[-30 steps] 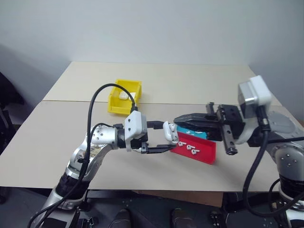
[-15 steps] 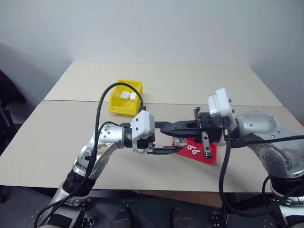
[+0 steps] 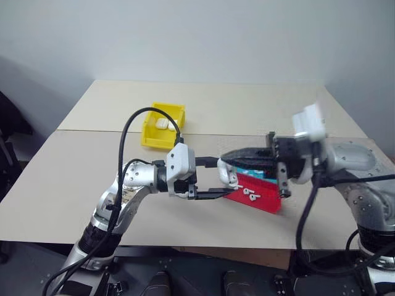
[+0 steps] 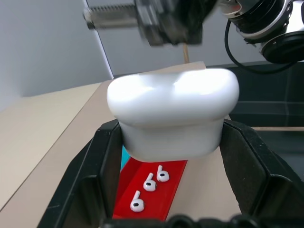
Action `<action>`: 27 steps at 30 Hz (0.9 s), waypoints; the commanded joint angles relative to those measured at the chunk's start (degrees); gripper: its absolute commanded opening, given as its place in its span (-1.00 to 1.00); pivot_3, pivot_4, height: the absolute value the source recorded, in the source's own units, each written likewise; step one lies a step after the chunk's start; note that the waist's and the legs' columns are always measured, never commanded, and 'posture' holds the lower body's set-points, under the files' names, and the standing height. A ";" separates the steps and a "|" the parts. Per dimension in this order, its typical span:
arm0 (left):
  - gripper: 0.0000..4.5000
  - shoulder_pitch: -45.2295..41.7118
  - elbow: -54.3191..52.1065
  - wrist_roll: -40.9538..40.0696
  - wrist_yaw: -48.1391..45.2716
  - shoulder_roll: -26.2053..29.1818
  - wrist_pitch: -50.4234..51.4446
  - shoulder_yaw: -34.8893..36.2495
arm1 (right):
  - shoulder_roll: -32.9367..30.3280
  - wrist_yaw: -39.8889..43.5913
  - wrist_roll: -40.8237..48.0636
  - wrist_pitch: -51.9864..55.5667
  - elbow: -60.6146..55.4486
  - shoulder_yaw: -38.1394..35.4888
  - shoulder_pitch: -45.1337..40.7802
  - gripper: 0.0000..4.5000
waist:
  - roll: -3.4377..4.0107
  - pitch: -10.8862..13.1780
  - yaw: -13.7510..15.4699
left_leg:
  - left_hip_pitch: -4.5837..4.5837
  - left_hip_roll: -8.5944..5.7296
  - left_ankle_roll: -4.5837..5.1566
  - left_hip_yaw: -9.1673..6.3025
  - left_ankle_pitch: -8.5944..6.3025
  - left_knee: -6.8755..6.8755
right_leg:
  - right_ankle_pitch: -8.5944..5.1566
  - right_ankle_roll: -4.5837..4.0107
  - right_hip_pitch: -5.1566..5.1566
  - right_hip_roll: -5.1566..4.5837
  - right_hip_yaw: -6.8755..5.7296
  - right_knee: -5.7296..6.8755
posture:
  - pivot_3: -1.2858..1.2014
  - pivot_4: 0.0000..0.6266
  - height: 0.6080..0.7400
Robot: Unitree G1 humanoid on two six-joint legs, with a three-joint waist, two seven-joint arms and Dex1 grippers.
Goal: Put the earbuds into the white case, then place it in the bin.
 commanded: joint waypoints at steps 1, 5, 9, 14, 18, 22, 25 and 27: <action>0.25 0.55 -2.52 -0.70 0.81 -0.05 -1.31 1.76 | -0.85 0.57 2.66 -0.82 -0.08 -4.59 -0.02 -0.98 | 0.00 0.00 0.01 | 0.00 0.00 0.00 0.00 0.00 -0.01 | 0.00 0.00 0.01 0.00 0.00 0.00 | 0.03 -0.52 1.00; 0.25 1.17 -3.38 -0.93 1.28 0.65 -0.64 2.49 | -1.41 1.90 2.87 -1.40 -0.74 -5.60 1.10 -0.98 | 0.00 0.00 0.02 | 0.01 0.00 0.01 0.00 0.00 0.00 | 0.00 0.00 0.01 0.00 0.00 0.00 | 0.03 -0.52 1.00; 0.25 0.99 -3.51 -0.10 1.43 1.69 0.80 1.60 | -0.63 -0.27 4.15 1.15 -2.61 -3.41 -1.91 -0.98 | 0.00 0.00 -0.24 | 0.03 0.00 0.00 0.01 0.00 0.01 | 0.00 0.00 0.00 0.00 0.01 0.04 | 0.03 -0.52 1.00; 0.25 -0.91 -2.10 1.82 2.97 0.28 1.00 0.10 | 0.19 -1.76 0.58 1.57 -4.38 2.67 -3.33 -0.98 | 0.00 0.00 -0.24 | 0.07 0.01 0.00 -0.01 0.00 0.00 | 0.00 0.00 0.01 0.01 0.00 0.05 | 0.03 -0.52 1.00; 0.25 -1.58 -2.15 1.76 2.77 -0.89 0.61 -0.21 | 0.71 -2.16 -1.87 1.27 -4.28 5.77 -3.44 -0.98 | 0.00 0.00 0.03 | 0.03 -0.02 0.00 0.00 0.00 0.02 | 0.00 0.00 0.02 -0.02 0.01 0.00 | 0.03 -0.52 1.00; 0.25 -1.19 -3.31 0.91 2.25 -1.11 0.76 0.22 | 0.83 -2.63 -4.98 0.37 -3.46 7.32 -2.65 -0.98 | 0.00 0.00 0.02 | 0.04 -0.01 0.00 -0.01 0.00 -0.02 | 0.00 0.00 0.00 0.00 0.00 0.02 | 0.03 -0.52 1.00; 0.25 -0.52 -3.82 0.53 1.84 -0.82 0.60 0.71 | 0.61 -2.12 -6.36 0.06 -3.22 7.39 -1.84 -0.98 | 0.00 0.00 -0.02 | 0.04 -0.01 0.00 0.00 0.00 -0.01 | 0.00 0.00 -0.01 0.00 0.01 0.03 | 0.03 -0.52 1.00; 0.25 -0.15 -4.02 0.30 1.67 -0.59 0.47 0.97 | 0.27 -1.71 -7.34 -0.17 -3.20 7.41 -1.30 -0.98 | 0.00 0.00 -0.06 | 0.04 -0.01 0.01 -0.01 0.00 0.00 | 0.00 0.00 0.00 0.01 0.01 0.03 | 0.03 -0.52 1.00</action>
